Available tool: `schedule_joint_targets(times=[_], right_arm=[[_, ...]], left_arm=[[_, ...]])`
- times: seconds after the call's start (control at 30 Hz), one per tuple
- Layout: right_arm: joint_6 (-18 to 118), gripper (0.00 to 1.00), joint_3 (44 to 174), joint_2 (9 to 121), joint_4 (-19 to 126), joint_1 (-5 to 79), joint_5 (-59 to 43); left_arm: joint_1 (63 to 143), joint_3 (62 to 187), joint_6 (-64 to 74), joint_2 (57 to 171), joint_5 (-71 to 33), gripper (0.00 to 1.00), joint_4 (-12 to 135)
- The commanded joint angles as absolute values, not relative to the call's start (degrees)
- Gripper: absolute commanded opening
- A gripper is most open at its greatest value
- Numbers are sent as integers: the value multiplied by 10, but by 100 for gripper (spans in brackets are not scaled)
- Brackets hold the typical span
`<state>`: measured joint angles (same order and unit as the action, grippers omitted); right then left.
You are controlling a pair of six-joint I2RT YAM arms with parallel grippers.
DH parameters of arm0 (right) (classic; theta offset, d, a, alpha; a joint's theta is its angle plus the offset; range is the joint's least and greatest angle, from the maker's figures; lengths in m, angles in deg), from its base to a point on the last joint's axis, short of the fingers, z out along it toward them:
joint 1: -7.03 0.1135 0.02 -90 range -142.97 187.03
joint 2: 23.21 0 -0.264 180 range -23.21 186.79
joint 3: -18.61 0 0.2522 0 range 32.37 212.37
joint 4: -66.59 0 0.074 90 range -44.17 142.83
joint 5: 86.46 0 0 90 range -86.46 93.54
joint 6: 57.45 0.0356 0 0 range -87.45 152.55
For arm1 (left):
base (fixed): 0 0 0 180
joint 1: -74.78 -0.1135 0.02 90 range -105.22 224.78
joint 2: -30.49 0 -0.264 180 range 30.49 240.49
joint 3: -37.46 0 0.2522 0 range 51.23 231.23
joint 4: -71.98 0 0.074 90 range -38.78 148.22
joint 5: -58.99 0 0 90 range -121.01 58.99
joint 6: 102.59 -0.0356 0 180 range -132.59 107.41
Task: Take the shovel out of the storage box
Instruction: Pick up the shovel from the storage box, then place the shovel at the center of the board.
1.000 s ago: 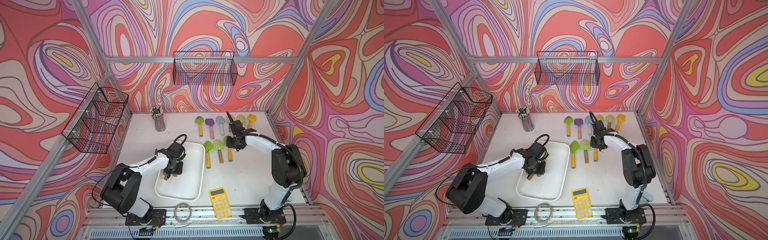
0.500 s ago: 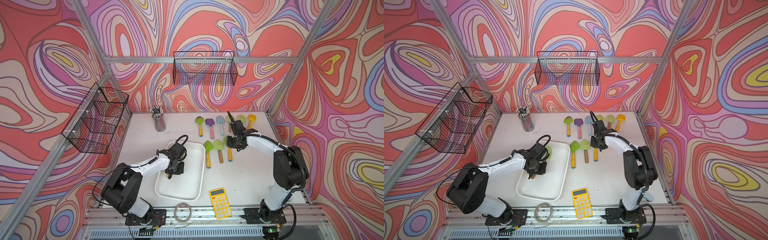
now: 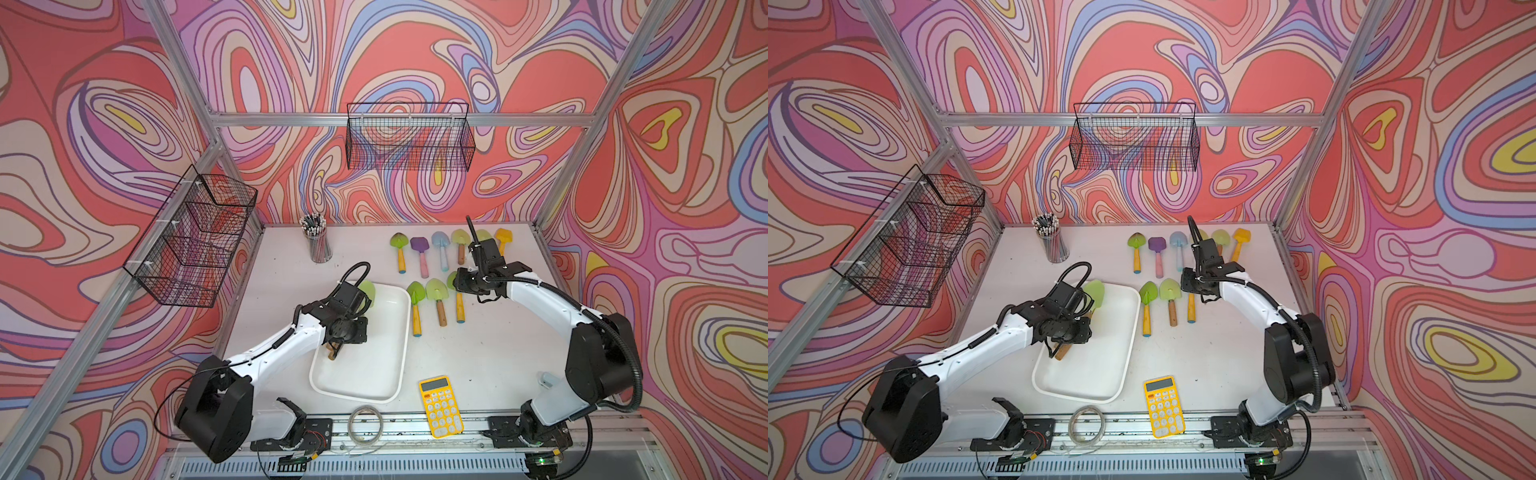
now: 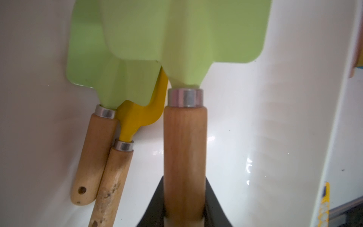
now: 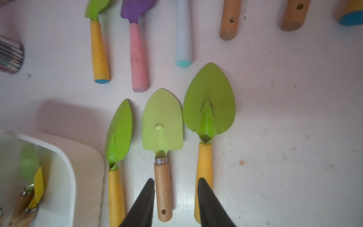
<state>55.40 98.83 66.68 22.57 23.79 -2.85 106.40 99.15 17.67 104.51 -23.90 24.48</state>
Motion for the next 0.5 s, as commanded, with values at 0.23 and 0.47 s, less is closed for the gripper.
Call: schedule_joint_targets(times=[0.23,0.47], right_arm=[[635,43,911,586,450,251,-319],[721,44,870,581,619,270,-451]], left_arm=[[1004,973,265,986,5,0,472],[993,944,374,1001,124,0,673]])
